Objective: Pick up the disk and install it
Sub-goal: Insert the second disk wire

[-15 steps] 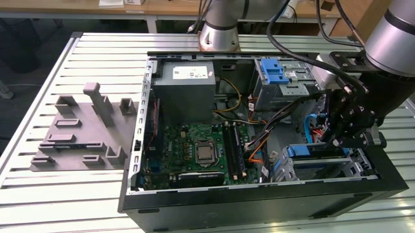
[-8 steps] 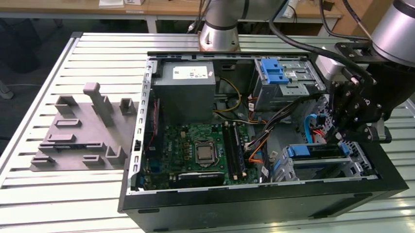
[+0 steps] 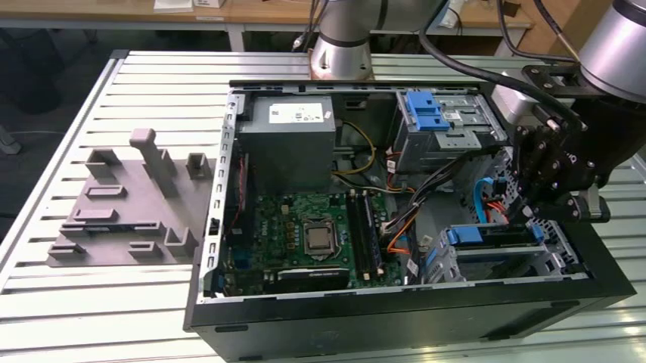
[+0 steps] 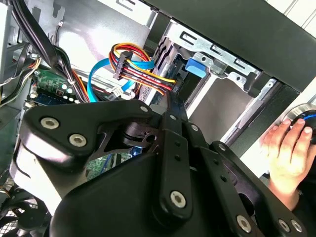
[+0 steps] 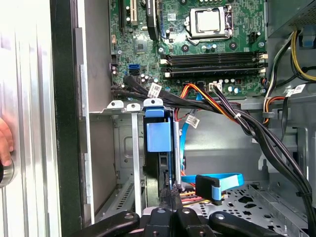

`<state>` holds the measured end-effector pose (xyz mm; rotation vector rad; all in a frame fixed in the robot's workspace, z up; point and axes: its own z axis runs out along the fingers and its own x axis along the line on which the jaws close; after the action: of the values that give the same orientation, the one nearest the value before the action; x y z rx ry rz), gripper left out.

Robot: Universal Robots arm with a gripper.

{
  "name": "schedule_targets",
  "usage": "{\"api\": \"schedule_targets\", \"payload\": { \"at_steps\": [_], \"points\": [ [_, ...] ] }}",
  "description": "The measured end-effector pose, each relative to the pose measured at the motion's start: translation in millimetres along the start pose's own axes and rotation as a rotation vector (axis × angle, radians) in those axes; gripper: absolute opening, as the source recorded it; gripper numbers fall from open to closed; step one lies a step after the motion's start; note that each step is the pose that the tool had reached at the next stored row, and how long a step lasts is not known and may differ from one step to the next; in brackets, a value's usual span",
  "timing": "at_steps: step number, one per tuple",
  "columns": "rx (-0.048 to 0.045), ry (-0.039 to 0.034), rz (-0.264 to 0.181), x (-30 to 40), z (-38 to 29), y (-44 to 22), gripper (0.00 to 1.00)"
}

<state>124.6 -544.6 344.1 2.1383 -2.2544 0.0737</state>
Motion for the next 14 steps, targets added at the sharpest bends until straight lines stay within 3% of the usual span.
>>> {"api": "schedule_targets", "payload": {
  "at_steps": [8,14],
  "points": [
    [-0.0001,0.0001,0.000,0.1,-0.6,0.3,0.11],
    [-0.0001,0.0000,0.000,0.3,-0.6,6.2,0.11]
  ]
}}
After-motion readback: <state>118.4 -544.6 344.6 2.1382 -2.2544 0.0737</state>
